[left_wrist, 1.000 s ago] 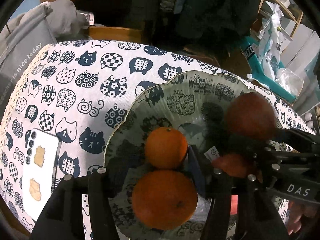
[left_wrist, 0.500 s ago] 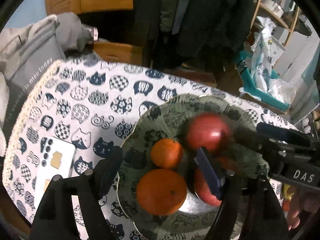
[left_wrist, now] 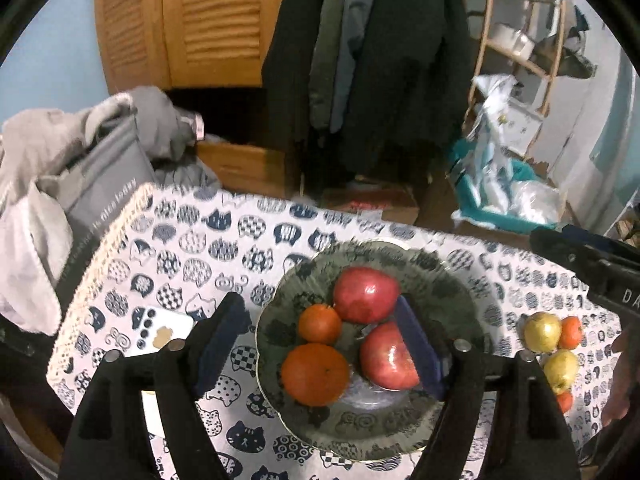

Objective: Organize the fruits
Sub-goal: 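Withdraw both tools from the bowl back toward the remaining fruit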

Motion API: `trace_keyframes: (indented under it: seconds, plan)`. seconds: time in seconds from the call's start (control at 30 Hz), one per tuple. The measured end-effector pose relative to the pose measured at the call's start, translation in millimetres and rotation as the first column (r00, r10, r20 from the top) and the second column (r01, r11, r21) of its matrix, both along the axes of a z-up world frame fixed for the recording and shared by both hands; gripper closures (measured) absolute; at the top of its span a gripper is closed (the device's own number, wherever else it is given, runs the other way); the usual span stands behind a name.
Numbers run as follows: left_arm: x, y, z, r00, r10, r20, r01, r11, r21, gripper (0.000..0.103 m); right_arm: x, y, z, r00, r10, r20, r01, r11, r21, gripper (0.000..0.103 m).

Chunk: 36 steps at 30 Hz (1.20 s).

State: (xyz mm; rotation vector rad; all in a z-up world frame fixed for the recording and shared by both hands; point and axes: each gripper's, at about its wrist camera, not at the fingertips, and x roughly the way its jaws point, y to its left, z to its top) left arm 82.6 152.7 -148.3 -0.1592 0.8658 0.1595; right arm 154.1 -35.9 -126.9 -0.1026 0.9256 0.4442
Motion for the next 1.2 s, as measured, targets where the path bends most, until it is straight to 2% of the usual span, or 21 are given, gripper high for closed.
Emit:
trace_keyframes:
  seconds: [0.03,0.37,0.53,0.6,0.9,1.2]
  plan:
    - [-4,-2,7,1.000,0.000,0.015,0.000,1.000,0.007,0.017,-4,-5,9,1.000,-0.007,0.022,0.007,1.000,0.000,0.029]
    - [-32,-23,65,0.991,-0.035,0.127,0.035,0.999,0.000,0.014,-54,-47,81,0.980,-0.036,0.197,0.038,0.999,-0.008,0.028]
    - [-46,-49,85,0.982,-0.083,0.168,0.076,0.996,0.050,0.005,-76,-77,106,0.968,-0.072,0.241,0.068,0.997,0.022,0.028]
    - [-48,-60,90,0.979,-0.108,0.174,0.098,0.993,0.066,0.004,-84,-92,113,0.965,-0.087,0.246,0.083,0.996,0.026,0.028]
    - [-58,-107,105,0.958,-0.202,0.202,0.194,0.979,0.062,0.001,-114,-153,108,0.958,-0.166,0.233,0.162,0.986,0.034,0.028]
    - [-52,-147,99,0.945,-0.279,0.172,0.271,0.960,0.065,0.001,-124,-194,93,0.953,-0.231,0.195,0.229,0.973,0.035,0.028]
